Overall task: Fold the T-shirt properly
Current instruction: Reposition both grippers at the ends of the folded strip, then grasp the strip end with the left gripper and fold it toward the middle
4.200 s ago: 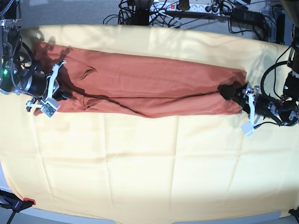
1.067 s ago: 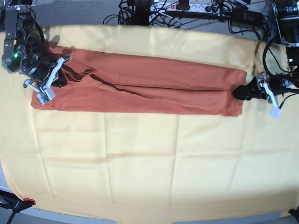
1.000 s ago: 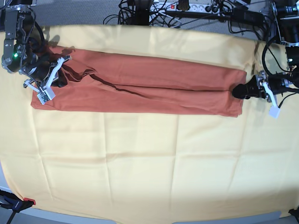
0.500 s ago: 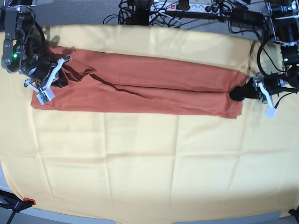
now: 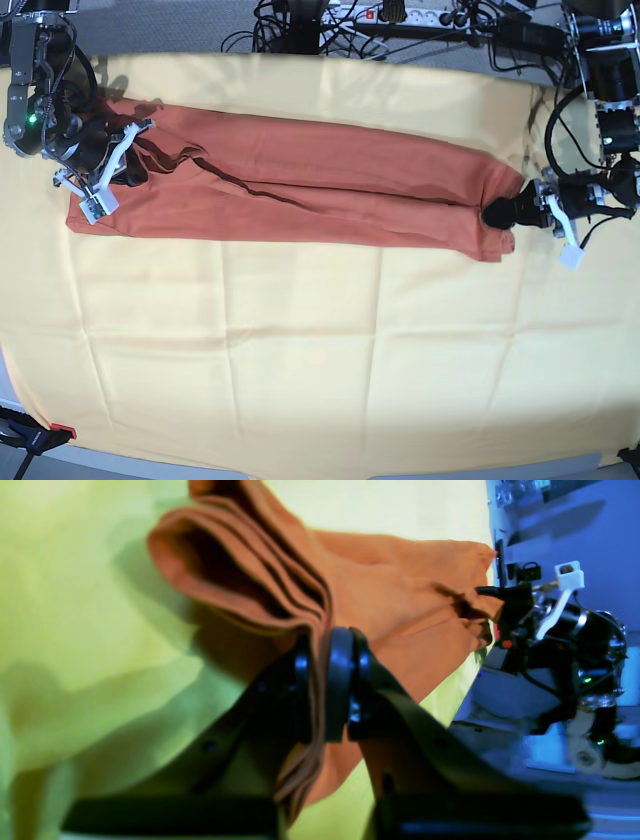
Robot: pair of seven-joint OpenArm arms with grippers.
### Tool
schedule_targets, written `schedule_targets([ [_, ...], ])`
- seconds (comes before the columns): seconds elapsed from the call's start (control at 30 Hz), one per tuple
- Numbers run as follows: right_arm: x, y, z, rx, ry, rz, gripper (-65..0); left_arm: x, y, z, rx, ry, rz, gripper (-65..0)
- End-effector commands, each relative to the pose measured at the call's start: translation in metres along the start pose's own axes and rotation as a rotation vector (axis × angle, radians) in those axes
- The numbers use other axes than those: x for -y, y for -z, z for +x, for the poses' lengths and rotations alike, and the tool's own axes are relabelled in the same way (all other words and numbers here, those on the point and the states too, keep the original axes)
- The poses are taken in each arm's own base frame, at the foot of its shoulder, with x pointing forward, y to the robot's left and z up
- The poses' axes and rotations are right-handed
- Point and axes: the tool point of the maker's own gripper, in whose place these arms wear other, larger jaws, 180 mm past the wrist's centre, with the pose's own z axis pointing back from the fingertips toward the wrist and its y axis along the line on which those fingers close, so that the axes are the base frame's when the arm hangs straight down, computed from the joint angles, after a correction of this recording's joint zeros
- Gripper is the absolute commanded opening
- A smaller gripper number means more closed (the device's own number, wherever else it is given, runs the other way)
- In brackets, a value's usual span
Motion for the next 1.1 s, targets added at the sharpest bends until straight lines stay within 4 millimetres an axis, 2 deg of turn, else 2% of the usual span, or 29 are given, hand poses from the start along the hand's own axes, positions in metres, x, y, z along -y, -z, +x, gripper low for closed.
schedule_targets([
  [0.0, 0.004, -0.005, 0.009, 0.026, -0.018, -0.005, -65.0, 0.011, -0.008, 0.020, 0.031, 0.065, -0.010, -65.0],
  [0.23, 0.005, -0.005, 0.008, 0.024, -0.016, -0.009, -65.0, 0.055, -0.005, 0.036, 0.027, 0.261, -0.039, -65.0],
  [0.43, 0.005, -0.005, 0.008, 0.023, -0.016, -0.009, -65.0, 0.068, 0.001, 0.031, 0.022, 0.297, -0.062, -65.0],
  [0.63, 0.005, -0.005, 0.008, 0.024, -0.015, -0.009, -65.0, 0.078, 0.026, 0.012, 0.034, 0.224, -0.137, -65.0],
  [0.8, 0.005, -0.005, 0.008, 0.024, -0.015, -0.009, -65.0, 0.093, 0.046, 0.008, 0.065, 0.195, -0.207, -65.0],
  [0.9, 0.005, -0.005, 0.008, 0.024, -0.016, -0.008, -65.0, 0.103, 0.060, 0.001, 0.074, 0.182, -0.255, -65.0],
  [1.07, 0.005, -0.005, 0.008, 0.024, -0.016, -0.008, -65.0, 0.130, 0.091, -0.021, 0.030, 0.210, -0.359, -65.0],
])
